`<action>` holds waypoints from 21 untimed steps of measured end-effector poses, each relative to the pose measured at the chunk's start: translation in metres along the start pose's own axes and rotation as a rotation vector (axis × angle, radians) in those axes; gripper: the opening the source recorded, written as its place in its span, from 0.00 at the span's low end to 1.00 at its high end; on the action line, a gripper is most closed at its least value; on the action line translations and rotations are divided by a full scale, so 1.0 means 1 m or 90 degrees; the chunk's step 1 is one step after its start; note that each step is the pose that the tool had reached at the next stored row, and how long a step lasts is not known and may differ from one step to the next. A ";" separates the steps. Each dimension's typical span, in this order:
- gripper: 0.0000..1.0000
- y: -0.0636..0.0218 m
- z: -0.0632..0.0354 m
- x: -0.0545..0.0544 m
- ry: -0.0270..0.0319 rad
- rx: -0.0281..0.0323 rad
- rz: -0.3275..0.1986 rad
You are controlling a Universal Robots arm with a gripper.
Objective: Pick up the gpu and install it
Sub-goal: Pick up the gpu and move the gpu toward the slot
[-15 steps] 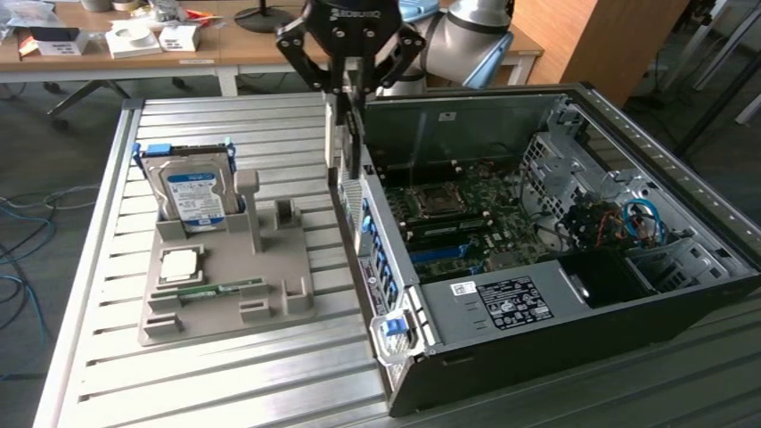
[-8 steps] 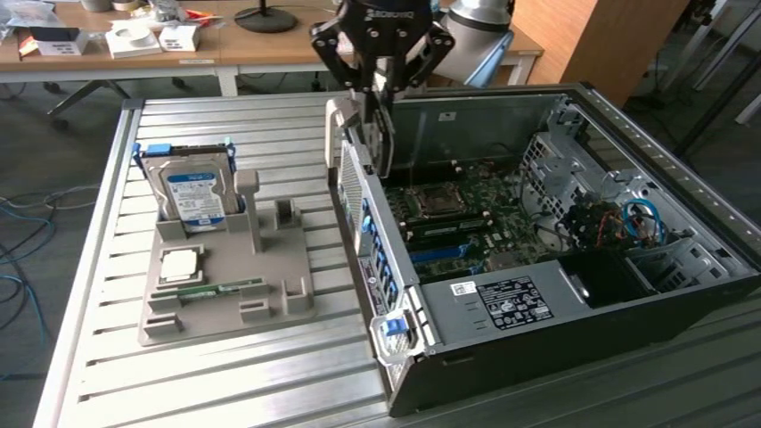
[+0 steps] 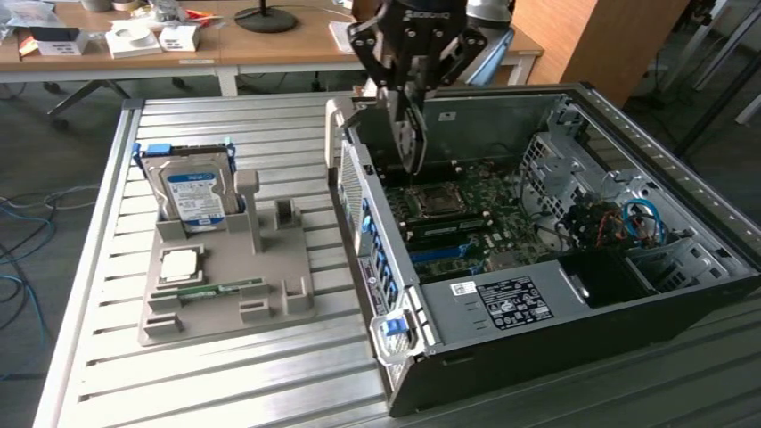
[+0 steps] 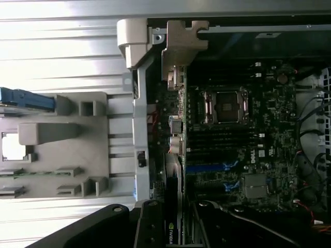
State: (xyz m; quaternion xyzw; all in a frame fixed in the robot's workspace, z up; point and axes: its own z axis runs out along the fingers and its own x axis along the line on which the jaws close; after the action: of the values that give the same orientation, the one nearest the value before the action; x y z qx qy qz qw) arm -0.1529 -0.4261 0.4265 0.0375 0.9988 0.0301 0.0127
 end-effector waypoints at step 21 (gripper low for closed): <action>0.26 0.0059 0.0022 -0.079 0.0000 0.0000 0.000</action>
State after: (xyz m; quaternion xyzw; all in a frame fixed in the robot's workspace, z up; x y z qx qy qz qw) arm -0.0735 -0.4261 0.4265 0.0375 0.9988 0.0301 0.0127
